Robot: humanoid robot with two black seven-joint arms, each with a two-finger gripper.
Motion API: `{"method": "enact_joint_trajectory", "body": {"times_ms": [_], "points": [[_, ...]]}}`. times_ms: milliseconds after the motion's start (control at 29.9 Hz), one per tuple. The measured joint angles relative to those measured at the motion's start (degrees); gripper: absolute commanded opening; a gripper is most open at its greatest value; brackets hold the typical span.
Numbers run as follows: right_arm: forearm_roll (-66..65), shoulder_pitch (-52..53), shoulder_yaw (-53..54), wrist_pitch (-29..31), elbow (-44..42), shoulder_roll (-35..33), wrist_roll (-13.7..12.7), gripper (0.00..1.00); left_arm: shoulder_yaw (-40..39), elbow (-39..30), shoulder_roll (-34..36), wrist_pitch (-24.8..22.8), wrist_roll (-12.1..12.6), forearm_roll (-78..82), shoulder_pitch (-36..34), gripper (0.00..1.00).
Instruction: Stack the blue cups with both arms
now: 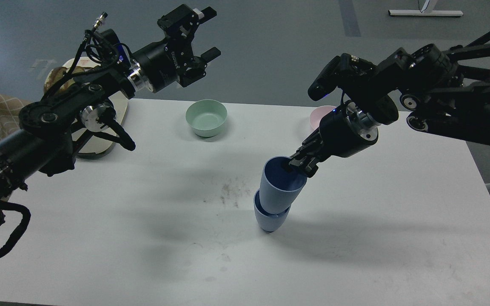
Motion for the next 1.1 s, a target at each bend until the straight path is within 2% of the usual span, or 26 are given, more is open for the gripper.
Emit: {"method": "enact_joint_trajectory", "body": {"times_ms": [33, 67, 100, 167, 301, 368, 401, 435, 669, 803, 970, 1104], "points": [[0.0, 0.0, 0.0, 0.0, 0.0, 0.0, 0.0, 0.19, 0.0, 0.0, 0.0, 0.0, 0.0, 0.0, 0.0, 0.97], [0.0, 0.0, 0.0, 0.0, 0.0, 0.1, 0.0, 0.26, 0.0, 0.0, 0.0, 0.0, 0.0, 0.0, 0.0, 0.97], [0.1, 0.0, 0.0, 0.0, 0.0, 0.1, 0.0, 0.32, 0.0, 0.0, 0.0, 0.0, 0.0, 0.0, -0.1, 0.97], [0.2, 0.0, 0.0, 0.0, 0.0, 0.1, 0.0, 0.35, 0.0, 0.0, 0.0, 0.0, 0.0, 0.0, -0.1, 0.97], [0.4, 0.0, 0.0, 0.0, 0.0, 0.0, 0.0, 0.7, 0.0, 0.0, 0.0, 0.0, 0.0, 0.0, -0.1, 0.97], [1.0, 0.0, 0.0, 0.0, 0.0, -0.1, 0.0, 0.78, 0.0, 0.0, 0.0, 0.0, 0.0, 0.0, -0.1, 0.97], [1.4, 0.0, 0.0, 0.0, 0.0, -0.2, 0.0, 0.89, 0.0, 0.0, 0.0, 0.0, 0.0, 0.0, -0.1, 0.97], [1.8, 0.0, 0.0, 0.0, 0.0, -0.3, 0.0, 0.95, 0.0, 0.0, 0.0, 0.0, 0.0, 0.0, -0.1, 0.97], [7.4, 2.3, 3.0, 0.0, -2.4, -3.9, 0.1, 0.99, -0.2, 0.0, 0.0, 0.0, 0.0, -0.1, -0.1, 0.97], [12.7, 2.5, 8.3, 0.0, -5.8, -9.1, 0.1, 1.0, -0.9, 0.0, 0.2, 0.0, 0.0, -0.1, -0.1, 0.97], [19.0, -1.2, 14.1, -1.2, -10.9, -15.5, 0.1, 1.0, -2.7, 0.2, 0.0, 0.3, 0.0, -0.1, 0.6, 0.98], [23.1, -8.1, 19.6, -4.8, -15.8, -17.7, 0.1, 1.0, -3.1, 0.2, 0.0, 3.3, -0.1, -0.2, 0.7, 0.98]]}}
